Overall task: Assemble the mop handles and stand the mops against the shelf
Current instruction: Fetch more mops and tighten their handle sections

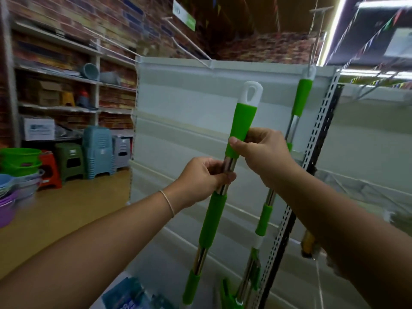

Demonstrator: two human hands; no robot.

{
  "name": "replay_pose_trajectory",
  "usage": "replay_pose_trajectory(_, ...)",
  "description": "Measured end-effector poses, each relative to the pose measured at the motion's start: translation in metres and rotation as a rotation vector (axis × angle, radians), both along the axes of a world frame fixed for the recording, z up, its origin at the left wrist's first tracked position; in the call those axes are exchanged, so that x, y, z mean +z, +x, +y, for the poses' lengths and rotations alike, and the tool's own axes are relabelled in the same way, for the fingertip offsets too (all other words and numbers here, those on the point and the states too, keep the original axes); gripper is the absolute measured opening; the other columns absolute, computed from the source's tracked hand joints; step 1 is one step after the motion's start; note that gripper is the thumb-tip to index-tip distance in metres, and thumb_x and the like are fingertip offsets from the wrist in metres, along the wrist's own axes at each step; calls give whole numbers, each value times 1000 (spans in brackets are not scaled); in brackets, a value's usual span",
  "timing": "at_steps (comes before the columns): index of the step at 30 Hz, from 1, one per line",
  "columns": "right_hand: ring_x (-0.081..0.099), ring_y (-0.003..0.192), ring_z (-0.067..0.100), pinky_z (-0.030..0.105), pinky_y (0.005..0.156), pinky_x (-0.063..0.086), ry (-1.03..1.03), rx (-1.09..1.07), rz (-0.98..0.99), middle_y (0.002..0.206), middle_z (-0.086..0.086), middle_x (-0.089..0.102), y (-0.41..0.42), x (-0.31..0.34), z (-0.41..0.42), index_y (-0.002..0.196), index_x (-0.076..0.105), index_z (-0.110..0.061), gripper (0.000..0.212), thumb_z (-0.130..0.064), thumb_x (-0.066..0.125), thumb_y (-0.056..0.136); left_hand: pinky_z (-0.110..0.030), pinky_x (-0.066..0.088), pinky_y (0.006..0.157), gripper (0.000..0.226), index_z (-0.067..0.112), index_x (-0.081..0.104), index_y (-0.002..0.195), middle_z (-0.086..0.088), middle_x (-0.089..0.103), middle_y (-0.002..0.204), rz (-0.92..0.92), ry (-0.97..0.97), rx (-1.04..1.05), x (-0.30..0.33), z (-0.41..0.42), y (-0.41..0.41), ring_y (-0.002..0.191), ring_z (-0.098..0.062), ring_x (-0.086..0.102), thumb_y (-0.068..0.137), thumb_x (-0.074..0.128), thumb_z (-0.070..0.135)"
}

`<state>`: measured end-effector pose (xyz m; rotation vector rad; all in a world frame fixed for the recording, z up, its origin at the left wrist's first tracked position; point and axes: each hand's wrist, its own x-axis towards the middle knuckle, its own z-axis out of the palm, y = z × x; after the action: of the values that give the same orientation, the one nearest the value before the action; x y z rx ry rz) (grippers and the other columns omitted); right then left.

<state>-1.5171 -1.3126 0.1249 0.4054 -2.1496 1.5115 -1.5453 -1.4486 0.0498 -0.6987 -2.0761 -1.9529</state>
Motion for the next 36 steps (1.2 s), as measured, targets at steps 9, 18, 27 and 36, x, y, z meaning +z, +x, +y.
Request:
replay_pose_trajectory(9,73,70,6,22,65,59,69,-93,126,73,-8,75,-32,33,32,79,70,-28,8,-27,78,82,-38,60,78,15,21,70,83,1,72,76,130,-52,-50,38,34,-36,77,-19,70,83,72,6)
replay_pose_trajectory(18,71,67,0,11,52,51,49,-199,184,72,-9,75,-41,69,54,76,70,-26,10,-24,75,84,-27,59,67,8,13,72,88,-5,74,80,216,-27,-190,75,61,-68,73,-17,71,81,74,10)
replay_pose_trajectory(27,74,72,12,23,66,58,8,-367,216,80,2,76,-41,95,64,93,74,-14,8,-18,74,86,-24,57,64,6,17,72,83,-4,75,78,326,-57,-355,107,80,-91,71,-15,72,81,75,12)
replay_pose_trajectory(36,74,85,24,45,88,58,-1,-463,173,88,9,76,-53,104,70,92,75,-10,8,-15,72,87,-49,59,78,14,5,73,90,-20,73,88,346,-82,-443,118,94,-118,84,-36,71,81,75,14)
